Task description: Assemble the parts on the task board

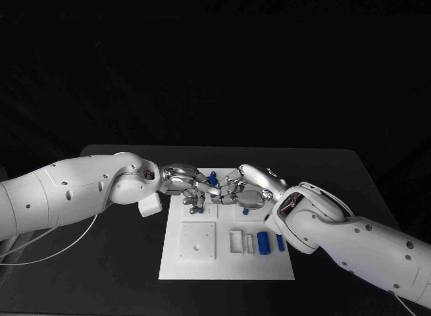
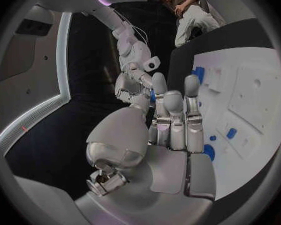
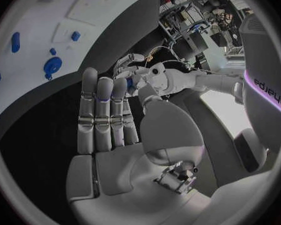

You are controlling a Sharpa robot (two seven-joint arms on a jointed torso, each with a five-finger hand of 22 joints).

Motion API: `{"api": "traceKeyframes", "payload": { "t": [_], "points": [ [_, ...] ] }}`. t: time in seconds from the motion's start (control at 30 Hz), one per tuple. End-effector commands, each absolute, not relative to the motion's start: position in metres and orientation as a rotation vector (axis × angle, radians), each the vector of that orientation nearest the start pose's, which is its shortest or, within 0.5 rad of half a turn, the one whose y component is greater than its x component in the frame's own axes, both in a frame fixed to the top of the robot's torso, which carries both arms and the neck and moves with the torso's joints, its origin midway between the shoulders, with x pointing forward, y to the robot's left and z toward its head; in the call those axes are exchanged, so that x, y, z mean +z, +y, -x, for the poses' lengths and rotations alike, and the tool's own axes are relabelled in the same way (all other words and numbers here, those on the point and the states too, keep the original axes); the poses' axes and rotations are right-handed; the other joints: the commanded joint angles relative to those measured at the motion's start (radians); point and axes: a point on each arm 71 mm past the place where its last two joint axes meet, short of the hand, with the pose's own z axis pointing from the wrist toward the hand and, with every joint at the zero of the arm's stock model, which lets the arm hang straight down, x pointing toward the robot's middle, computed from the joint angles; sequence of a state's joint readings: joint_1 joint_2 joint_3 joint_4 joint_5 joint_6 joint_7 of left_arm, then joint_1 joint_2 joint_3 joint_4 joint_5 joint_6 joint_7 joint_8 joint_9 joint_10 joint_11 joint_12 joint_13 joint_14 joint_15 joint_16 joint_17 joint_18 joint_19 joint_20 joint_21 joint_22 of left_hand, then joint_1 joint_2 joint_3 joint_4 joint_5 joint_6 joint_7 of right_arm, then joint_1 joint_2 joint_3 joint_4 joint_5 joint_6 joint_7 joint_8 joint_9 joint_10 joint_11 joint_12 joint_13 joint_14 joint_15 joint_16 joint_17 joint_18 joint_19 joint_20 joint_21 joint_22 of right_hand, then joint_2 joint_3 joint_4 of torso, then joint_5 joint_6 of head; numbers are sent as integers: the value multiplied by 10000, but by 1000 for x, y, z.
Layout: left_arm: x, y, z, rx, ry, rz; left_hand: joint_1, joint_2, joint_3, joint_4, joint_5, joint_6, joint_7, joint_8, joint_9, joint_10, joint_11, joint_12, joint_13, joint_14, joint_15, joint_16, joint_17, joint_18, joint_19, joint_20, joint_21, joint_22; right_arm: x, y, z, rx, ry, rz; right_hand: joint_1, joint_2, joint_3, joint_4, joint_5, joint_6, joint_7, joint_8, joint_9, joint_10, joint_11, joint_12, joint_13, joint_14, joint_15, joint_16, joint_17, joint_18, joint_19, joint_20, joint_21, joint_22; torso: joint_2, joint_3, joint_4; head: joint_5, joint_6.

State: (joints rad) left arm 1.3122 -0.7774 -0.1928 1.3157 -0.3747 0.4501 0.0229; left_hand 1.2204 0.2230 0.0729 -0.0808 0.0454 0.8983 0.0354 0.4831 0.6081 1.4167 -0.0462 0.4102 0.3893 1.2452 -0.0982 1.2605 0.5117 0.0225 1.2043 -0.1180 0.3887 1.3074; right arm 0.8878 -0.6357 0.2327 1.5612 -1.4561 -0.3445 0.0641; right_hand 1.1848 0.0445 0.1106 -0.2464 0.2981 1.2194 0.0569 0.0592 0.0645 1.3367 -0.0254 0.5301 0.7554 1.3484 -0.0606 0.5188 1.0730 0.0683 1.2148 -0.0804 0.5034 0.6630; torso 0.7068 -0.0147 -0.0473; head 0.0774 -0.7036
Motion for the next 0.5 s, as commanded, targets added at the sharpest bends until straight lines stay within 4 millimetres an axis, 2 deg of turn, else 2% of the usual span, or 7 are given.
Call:
{"api": "traceKeyframes", "payload": {
  "t": [0.03, 0.13, 0.3, 0.37, 0.43, 0.5],
  "points": [
    [-211, 204, -491, -15039, 23666, 5353, -144, -97, -97, 26, 29, 18, -108, -139, 850, -39, 46, -64, -5, 3, 6, -69, -19, -148, -28, -19, -4, 144, -213, -89, -438, 11213, 15630, 1140, 97, -35, 120, -8, -54, 105, -36, 35, 33, 3, -72, -15, 5, 21, -47, 69, 11, -141, -17, -26, 39, 32, 0, -3, 1, 0, 3],
    [-212, 204, -491, -15031, 23689, 5359, -132, -135, -168, 94, 33, 135, -102, -324, 547, -58, 54, -68, -2, 5, 20, -79, -27, -135, -27, -5, -18, 142, -213, -89, -438, 11212, 15596, 1124, 29, -150, 433, 47, -79, 127, -46, 38, 35, 19, -77, -9, 29, 14, -48, 92, 31, -137, -44, -29, 77, 136, 0, -3, 1, 0, 3],
    [-212, 204, -491, -14992, 23698, 5406, -201, -236, -277, 162, 29, 105, -56, -405, 425, -72, 69, -71, 0, 4, 27, -82, -29, -131, -19, 1, -22, 143, -213, -89, -438, 11214, 15564, 1110, 33, -172, 486, 73, -96, 142, -50, 36, 36, 30, -79, -5, 38, 22, -51, 100, 35, -135, -48, -30, 84, 165, 1, -1, 0, -5, 2],
    [-212, 205, -492, -14924, 23685, 5460, -195, -285, -379, 244, 29, 125, -28, -537, 167, -99, 80, -74, 4, 3, 39, -88, -34, -118, -9, 14, -37, 140, -213, -89, -438, 11213, 15552, 1104, 33, -172, 486, 73, -96, 142, -50, 36, 36, 30, -79, -5, 38, 22, -51, 100, 35, -135, -48, -30, 84, 165, 0, -1, 1, -7, 5],
    [-212, 206, -492, -14877, 23678, 5495, -203, -444, -457, 208, 31, 125, -16, -578, 96, -116, 85, -82, 2, -9, 47, -102, -40, -114, -8, 18, -41, 138, -213, -89, -438, 11214, 15545, 1102, 33, -172, 486, 73, -96, 142, -50, 36, 36, 30, -79, -5, 38, 22, -51, 100, 35, -135, -48, -30, 84, 165, 0, -1, 1, -7, 5],
    [-212, 206, -492, -14833, 23678, 5525, -256, -537, -526, 236, 38, 245, -25, -681, -207, -134, 90, -77, 3, 2, 64, -120, -59, -89, 11, 42, -58, 130, -213, -89, -438, 11218, 15539, 1102, 48, -186, 521, 91, -103, 159, -55, 38, 37, 37, -81, -4, 45, 25, -54, 105, 36, -135, -49, -32, 89, 190, 0, 0, 0, -9, -3]
  ]
}}
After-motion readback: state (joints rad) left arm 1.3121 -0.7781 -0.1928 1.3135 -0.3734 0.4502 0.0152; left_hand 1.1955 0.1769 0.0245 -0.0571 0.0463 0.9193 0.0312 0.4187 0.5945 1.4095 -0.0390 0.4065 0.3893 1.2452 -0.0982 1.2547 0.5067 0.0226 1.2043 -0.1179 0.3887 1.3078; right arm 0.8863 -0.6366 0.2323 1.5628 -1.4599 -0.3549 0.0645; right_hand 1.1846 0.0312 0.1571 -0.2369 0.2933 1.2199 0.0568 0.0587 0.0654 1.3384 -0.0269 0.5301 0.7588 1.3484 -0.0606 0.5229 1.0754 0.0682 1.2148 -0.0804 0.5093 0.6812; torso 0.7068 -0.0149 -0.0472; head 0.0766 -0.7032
